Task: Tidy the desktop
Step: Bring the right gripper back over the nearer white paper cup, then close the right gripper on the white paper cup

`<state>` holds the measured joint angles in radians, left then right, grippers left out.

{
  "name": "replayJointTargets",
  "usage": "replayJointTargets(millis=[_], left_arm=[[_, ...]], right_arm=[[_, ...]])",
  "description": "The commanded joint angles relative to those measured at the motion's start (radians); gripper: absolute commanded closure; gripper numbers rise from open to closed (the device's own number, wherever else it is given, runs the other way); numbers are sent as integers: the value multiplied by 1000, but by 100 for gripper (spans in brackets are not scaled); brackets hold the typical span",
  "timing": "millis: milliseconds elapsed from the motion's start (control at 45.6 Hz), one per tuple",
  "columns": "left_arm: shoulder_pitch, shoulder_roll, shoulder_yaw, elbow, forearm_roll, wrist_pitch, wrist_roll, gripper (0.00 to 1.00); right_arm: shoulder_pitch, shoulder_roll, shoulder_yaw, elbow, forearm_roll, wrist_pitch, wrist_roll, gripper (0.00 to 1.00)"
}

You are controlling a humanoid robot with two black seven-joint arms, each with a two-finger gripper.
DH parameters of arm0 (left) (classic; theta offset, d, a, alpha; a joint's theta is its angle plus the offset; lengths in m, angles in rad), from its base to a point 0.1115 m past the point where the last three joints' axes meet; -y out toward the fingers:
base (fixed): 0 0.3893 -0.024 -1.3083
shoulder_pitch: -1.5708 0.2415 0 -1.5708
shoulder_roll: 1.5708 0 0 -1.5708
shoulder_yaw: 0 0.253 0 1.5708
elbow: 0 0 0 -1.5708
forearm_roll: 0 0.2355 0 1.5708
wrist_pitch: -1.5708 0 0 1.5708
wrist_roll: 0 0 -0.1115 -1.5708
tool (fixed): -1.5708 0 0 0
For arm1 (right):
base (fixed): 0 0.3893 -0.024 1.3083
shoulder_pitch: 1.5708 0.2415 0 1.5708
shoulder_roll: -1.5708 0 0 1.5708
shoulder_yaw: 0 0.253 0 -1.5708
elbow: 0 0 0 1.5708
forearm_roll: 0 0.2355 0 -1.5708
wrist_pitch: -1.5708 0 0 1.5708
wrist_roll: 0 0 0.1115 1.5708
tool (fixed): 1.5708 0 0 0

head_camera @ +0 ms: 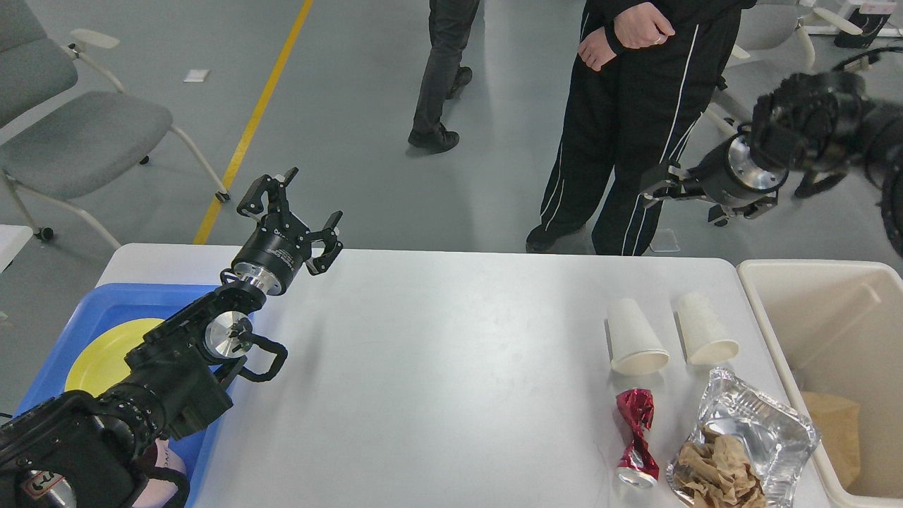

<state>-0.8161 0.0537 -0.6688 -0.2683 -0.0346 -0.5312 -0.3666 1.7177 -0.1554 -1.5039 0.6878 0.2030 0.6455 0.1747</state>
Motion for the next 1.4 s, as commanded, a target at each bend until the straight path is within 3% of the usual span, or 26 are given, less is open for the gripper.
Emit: replayJointTargets(millis=[0, 22, 131, 285, 438, 526, 745, 942, 1052, 1380], left_arm=[[-2, 0, 0, 0, 1, -1, 0, 4], [0, 0, 0, 0, -1, -1, 0, 4], [0, 0, 0, 0, -1, -1, 0, 4], [0, 0, 0, 0, -1, -1, 0, 4], [0, 0, 0, 0, -1, -1, 0, 4], [0, 0, 0, 0, -1, -1, 0, 4], [0, 0, 0, 0, -1, -1, 0, 4], [0, 0, 0, 0, -1, -1, 0, 4], [0, 0, 0, 0, -1, -1, 0, 4], [0, 0, 0, 0, -1, -3, 0, 4]], right_arm=[[120, 59, -1, 47, 1, 192, 0, 0], [169, 71, -1, 77, 1, 245, 0, 0], [290, 88, 2, 153, 3, 306, 2, 0], [416, 105, 10, 240, 3, 310, 2, 0], [369, 117, 31, 237, 0, 272, 0, 0], [251, 119, 44, 231, -5, 188, -3, 0], [-33, 165, 39, 233, -28, -243, -12, 0], [-220, 220, 33, 197, -195, -461, -14, 0], [-294, 221, 31, 154, -263, -512, -14, 0], [-444, 221, 7, 7, -275, -512, -41, 0]])
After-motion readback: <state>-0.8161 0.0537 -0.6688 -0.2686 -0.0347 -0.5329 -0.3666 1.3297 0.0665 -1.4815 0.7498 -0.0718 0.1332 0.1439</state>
